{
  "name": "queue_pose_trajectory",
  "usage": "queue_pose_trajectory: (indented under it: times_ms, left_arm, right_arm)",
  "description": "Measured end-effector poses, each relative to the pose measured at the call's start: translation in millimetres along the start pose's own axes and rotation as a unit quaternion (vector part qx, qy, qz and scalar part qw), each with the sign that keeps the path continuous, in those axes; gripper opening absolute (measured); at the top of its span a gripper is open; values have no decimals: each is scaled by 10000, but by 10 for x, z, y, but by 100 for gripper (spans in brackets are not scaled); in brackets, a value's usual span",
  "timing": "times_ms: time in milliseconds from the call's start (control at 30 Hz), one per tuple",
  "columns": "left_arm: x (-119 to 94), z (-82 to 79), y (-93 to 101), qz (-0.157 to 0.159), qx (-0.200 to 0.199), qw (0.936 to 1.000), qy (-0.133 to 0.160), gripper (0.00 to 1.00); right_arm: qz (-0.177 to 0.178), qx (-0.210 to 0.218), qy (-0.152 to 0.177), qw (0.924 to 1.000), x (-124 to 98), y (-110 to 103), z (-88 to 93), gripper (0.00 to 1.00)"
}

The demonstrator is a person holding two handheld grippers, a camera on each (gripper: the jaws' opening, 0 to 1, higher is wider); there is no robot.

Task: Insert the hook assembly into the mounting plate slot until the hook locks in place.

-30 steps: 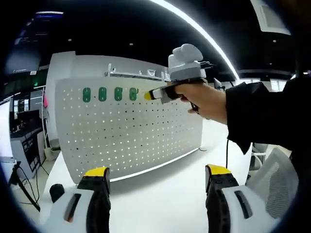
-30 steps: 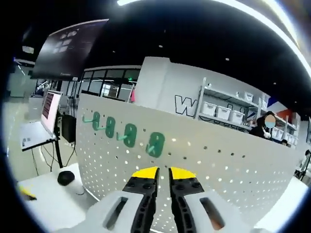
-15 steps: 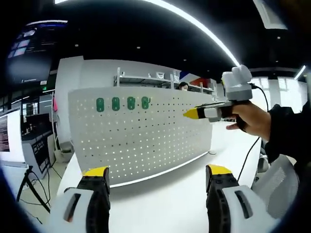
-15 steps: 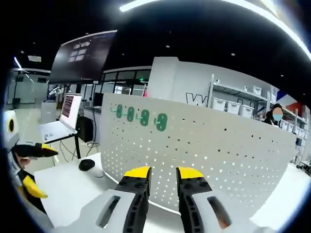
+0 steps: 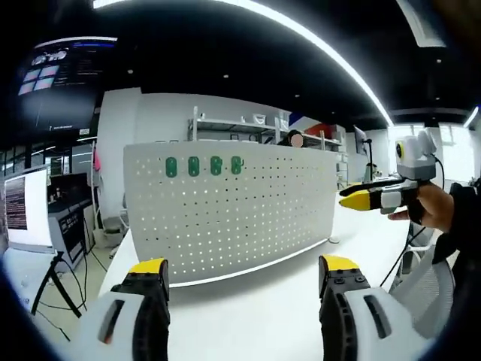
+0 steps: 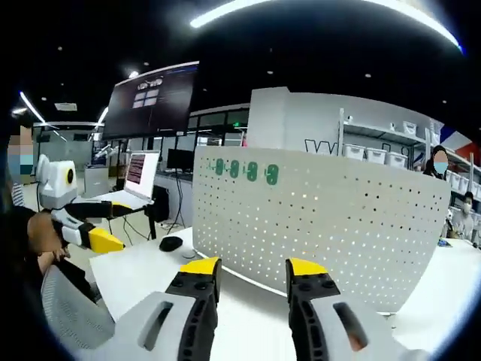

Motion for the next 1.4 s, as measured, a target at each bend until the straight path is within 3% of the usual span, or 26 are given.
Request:
queue_pose_trajectory:
  times_ms: [400,900,1400]
  left_arm:
    - [-132,-90,-37,-158,-41,9998,90,89]
    - [-133,-85,87,-103,28,9999,15,100]
    - [-100,-119,157,-93,126,9999,-32,100]
  right_arm:
    - [-281,176,264,9991,-254,-110,-59,50]
    - [-513,161,493,9973,-235,-199,-99,77]
    - [-535,281,582,9965,-247,-133,-99,78]
Point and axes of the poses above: the point that each gripper's makers call its tool centre point, and the gripper's own axes: x roughly forward along the fingers, y roughly to its right, z roughly out of its underside, the point moved 1 cm from there along -x, roughly backward along the fingers, and after that the axes turned 1 degree about -x, right-handed, at the moved point
